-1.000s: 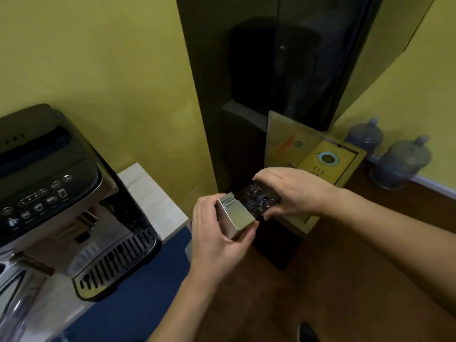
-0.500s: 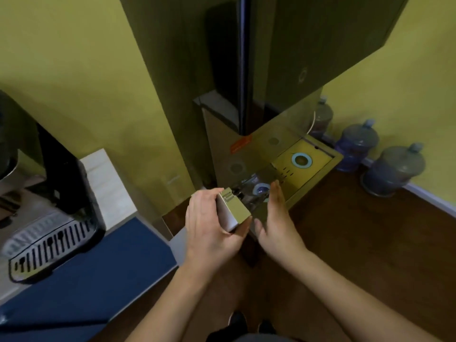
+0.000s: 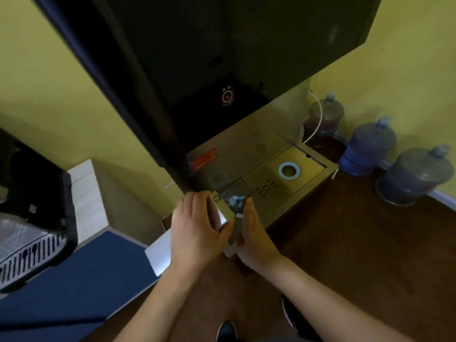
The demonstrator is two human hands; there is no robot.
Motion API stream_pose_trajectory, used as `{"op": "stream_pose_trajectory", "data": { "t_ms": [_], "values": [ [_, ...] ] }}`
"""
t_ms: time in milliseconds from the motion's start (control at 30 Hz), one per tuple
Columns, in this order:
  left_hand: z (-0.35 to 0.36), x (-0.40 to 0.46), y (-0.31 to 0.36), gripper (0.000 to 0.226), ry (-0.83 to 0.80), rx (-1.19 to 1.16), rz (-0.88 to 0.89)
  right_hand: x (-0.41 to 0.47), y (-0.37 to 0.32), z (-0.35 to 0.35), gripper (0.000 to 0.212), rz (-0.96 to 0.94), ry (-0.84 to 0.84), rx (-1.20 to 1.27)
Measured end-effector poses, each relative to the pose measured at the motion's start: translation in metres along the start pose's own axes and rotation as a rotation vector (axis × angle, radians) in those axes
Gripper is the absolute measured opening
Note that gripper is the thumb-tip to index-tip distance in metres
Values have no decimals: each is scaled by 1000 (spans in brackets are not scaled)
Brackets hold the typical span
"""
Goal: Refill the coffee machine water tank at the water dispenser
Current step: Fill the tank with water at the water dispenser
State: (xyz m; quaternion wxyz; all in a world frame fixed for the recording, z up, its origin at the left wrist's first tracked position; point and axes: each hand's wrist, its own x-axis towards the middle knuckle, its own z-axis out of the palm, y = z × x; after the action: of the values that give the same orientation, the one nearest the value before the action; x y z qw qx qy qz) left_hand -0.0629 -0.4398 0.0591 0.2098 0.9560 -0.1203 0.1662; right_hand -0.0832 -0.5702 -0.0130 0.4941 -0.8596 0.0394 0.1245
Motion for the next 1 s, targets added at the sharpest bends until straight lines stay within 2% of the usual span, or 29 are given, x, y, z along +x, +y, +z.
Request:
{"op": "stream_pose_trajectory", "data": {
  "t_ms": [200, 367, 467, 800, 1000],
  "values": [
    [43, 10, 40, 62, 28, 50, -30, 21, 32, -49, 90, -18, -105, 1],
    [61, 15, 54, 69, -60, 118, -156, 34, 53, -55, 83, 1, -210, 58],
    [68, 19, 56, 67, -142, 215, -165, 44, 68, -49, 84, 55, -316, 106],
    [80, 47, 68, 57, -357, 483, -20, 60, 87, -36, 86, 65, -421, 260],
    [84, 60, 70, 65, -424, 584, 47, 63, 100, -45, 82, 52, -481, 324]
  ]
}}
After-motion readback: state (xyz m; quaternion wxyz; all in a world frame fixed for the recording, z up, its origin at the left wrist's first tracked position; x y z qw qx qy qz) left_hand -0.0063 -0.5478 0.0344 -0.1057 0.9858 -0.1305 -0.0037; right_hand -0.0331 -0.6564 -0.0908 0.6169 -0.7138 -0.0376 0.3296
